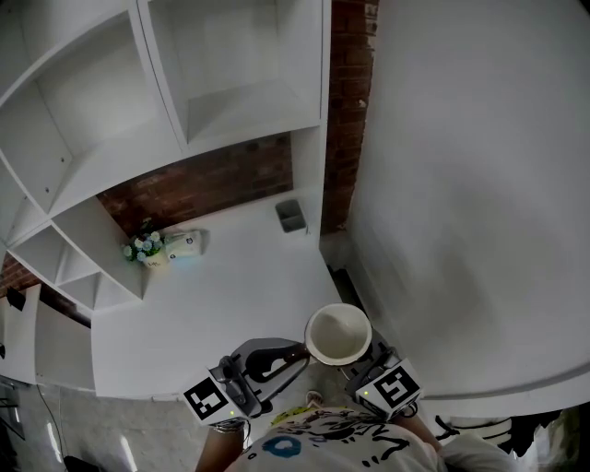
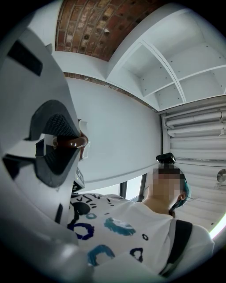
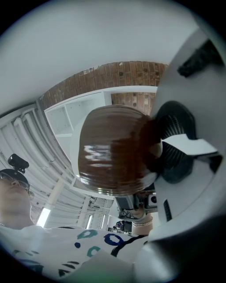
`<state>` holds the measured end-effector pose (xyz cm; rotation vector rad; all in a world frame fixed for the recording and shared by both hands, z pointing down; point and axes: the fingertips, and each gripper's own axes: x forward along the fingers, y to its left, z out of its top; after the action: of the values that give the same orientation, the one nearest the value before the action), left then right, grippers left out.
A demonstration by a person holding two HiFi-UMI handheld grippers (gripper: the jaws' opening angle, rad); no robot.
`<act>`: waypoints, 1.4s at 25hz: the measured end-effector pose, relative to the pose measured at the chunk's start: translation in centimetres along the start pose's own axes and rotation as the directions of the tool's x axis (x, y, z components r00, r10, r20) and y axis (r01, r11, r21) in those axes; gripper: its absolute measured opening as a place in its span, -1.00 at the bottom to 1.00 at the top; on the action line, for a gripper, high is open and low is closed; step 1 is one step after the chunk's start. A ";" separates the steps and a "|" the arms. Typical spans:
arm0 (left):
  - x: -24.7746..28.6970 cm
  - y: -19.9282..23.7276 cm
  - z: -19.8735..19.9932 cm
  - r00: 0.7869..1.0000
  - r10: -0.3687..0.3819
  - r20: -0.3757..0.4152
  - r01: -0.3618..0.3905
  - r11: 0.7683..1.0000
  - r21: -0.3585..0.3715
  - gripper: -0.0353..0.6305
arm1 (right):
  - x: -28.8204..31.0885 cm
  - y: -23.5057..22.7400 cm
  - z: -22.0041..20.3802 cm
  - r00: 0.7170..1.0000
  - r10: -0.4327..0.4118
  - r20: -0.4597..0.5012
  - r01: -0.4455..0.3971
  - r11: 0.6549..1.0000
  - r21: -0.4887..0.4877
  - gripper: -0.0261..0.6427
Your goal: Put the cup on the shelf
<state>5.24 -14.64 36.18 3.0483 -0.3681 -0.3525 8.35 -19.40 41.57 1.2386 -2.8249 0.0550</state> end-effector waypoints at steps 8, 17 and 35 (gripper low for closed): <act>1.6 2.4 -0.2 0.998 0.062 0.012 -0.062 0.998 0.015 -0.72 | 1.5 -2.9 0.2 1.000 0.019 0.008 -0.019 1.000 -0.009 -0.84; 1.7 5.6 0.9 0.996 0.085 0.037 -0.086 0.996 0.029 -0.72 | 4.5 -4.4 1.1 1.000 0.010 0.027 -0.010 1.000 -0.002 -0.84; 1.1 11.8 5.5 0.993 0.041 0.115 -0.045 0.998 0.034 -0.73 | 10.2 -7.0 4.0 0.996 -0.073 0.046 0.073 0.997 -0.003 -0.84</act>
<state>2.30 -26.45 31.54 3.0583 -0.4510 -0.5250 6.50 -31.83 38.32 1.3582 -2.8129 0.0165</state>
